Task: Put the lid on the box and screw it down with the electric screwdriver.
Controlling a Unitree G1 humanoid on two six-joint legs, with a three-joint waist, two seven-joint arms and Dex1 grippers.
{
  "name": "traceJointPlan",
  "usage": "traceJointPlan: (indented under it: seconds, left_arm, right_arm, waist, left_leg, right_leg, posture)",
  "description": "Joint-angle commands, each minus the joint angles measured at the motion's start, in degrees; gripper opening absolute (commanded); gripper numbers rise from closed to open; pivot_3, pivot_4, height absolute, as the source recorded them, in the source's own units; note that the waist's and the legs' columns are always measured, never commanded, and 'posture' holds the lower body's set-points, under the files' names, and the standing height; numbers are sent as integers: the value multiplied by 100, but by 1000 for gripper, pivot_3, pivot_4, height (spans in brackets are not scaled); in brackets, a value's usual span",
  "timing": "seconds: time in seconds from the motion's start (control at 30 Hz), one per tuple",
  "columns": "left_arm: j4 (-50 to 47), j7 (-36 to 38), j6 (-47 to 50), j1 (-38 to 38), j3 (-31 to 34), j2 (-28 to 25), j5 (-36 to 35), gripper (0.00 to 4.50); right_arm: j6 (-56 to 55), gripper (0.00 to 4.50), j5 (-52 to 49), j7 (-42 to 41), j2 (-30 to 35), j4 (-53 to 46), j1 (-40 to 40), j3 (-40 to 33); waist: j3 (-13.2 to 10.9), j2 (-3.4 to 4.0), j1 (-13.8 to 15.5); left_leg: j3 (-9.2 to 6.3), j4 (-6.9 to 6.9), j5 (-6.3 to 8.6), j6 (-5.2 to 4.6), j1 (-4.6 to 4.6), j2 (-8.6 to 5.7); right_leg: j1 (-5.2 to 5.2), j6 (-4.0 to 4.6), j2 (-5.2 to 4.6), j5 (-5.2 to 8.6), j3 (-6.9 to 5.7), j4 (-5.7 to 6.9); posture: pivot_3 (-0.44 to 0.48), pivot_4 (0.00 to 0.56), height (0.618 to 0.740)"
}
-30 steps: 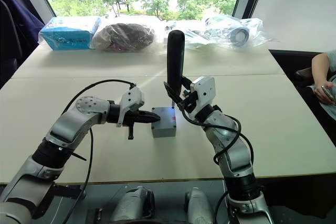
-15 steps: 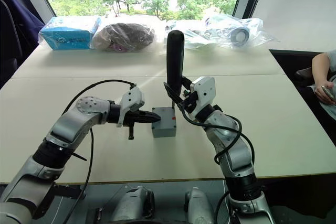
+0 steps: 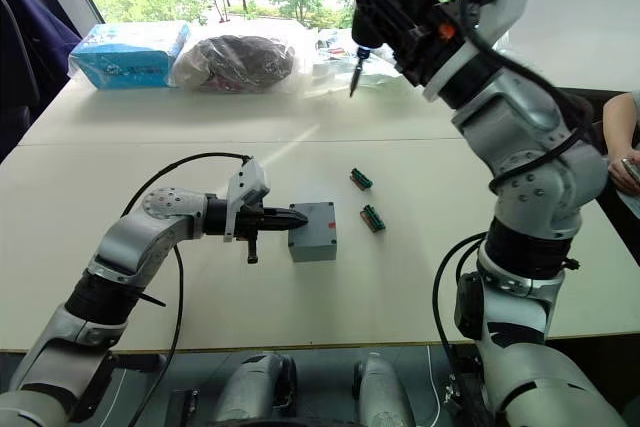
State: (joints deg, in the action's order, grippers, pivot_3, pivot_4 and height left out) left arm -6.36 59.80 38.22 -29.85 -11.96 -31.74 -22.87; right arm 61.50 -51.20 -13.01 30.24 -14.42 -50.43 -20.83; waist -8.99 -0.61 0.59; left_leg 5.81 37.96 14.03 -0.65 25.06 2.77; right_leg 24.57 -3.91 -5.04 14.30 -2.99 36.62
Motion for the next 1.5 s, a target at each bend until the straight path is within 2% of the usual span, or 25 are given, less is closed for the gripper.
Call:
traceJointPlan:
  seconds: [0.03,0.13,0.2,0.33,0.47,0.83,0.9,1.03,1.1,1.17,1.27,1.37,1.4,1.5]
  left_arm:
    - [-723,359,203,-140,122,-402,-274,0]
    - [-1431,600,435,-234,91,-659,-603,0]
    - [-1633,593,444,-247,19,-694,-619,0]
    - [-1744,486,507,-172,-45,-637,-686,0]
    - [-1813,382,534,-126,-83,-599,-694,0]
    - [-1914,153,539,195,58,-718,-735,0]
    - [-1913,127,546,241,103,-776,-744,0]
    - [-1875,76,558,283,195,-867,-777,0]
    - [-1841,51,605,291,286,-900,-839,0]
    - [-1688,-37,740,288,594,-948,-985,0]
    - [-1487,-172,941,392,1117,-1128,-1157,0]
    - [-1565,-238,1104,802,1512,-1454,-1245,0]
    - [-1625,-235,1164,943,1626,-1543,-1315,0]
    - [-2033,-167,1560,1740,2211,-1955,-1693,0]
  right_arm:
    - [1769,1797,-174,209,852,662,-87,-187]
    - [2579,1797,175,-124,1823,1138,506,280]
    - [2978,1797,3,-267,2050,1580,623,307]
    - [3100,1797,-221,-464,2347,2290,588,714]
    - [3100,1797,-190,-623,2480,2727,460,1142]
    - [2508,1797,1088,-1418,2217,3699,99,2172]
    - [2390,2799,1273,-1571,2220,3777,105,2305]
    - [2316,4326,1509,-1869,2238,3794,103,2435]
    - [2259,4432,1622,-1940,2213,3795,94,2417]
    - [1860,4432,1781,-2108,2300,3556,151,2439]
    - [1439,4432,1738,-2416,2421,3161,160,2085]
    - [1158,4432,1492,-2945,2797,2310,543,1705]
    - [1030,4432,1392,-3117,2868,2005,728,1543]
    - [617,4432,624,-3945,2938,118,2109,520]
  waist:
    - [-10,0,-13]
    - [-24,16,7]
    - [-26,17,13]
    - [-56,53,-107]
    - [-66,48,-139]
    - [-66,48,-117]
    - [-66,48,-118]
    - [-65,48,-118]
    - [-65,47,-119]
    - [-65,48,-118]
    - [-66,48,-123]
    - [-66,49,-125]
    - [-66,49,-125]
    - [-68,32,-112]
  left_leg:
    - [0,3,0,0,7,0]
    - [-1,-2,3,-6,43,-2]
    - [-1,-6,13,-23,47,-6]
    - [26,-5,24,-42,43,-21]
    - [16,-1,24,-42,40,-8]
    - [26,7,22,-40,42,-11]
    - [28,8,22,-40,42,-11]
    - [27,10,22,-40,38,-11]
    - [27,11,22,-40,37,-10]
    - [27,12,22,-40,38,-10]
    - [27,12,22,-39,38,-10]
    - [28,11,22,-39,37,-6]
    - [27,10,22,-39,36,-5]
    - [24,5,23,-37,36,3]
  right_leg:
    - [2,1,-1,0,0,-7]
    - [29,2,-2,-2,1,-25]
    - [27,-1,0,-3,0,-34]
    - [28,-50,11,-29,20,-49]
    - [29,-60,41,-33,24,-48]
    - [30,-64,41,-36,43,-48]
    - [30,-65,41,-36,45,-48]
    - [26,-65,41,-36,45,-48]
    - [25,-65,41,-36,45,-47]
    - [25,-65,41,-36,45,-47]
    - [27,-67,41,-37,45,-45]
    - [29,-69,44,-38,44,-43]
    - [28,-70,44,-37,44,-42]
    - [26,-73,43,-35,39,-48]
  posture:
    - [0,150,740]
    - [0,150,740]
    - [0,150,740]
    - [0,150,740]
    - [0,150,740]
    - [0,150,740]
    - [0,150,740]
    - [0,150,740]
    - [0,150,740]
    - [0,150,740]
    - [0,150,740]
    - [0,150,740]
    - [0,150,740]
    - [0,150,740]
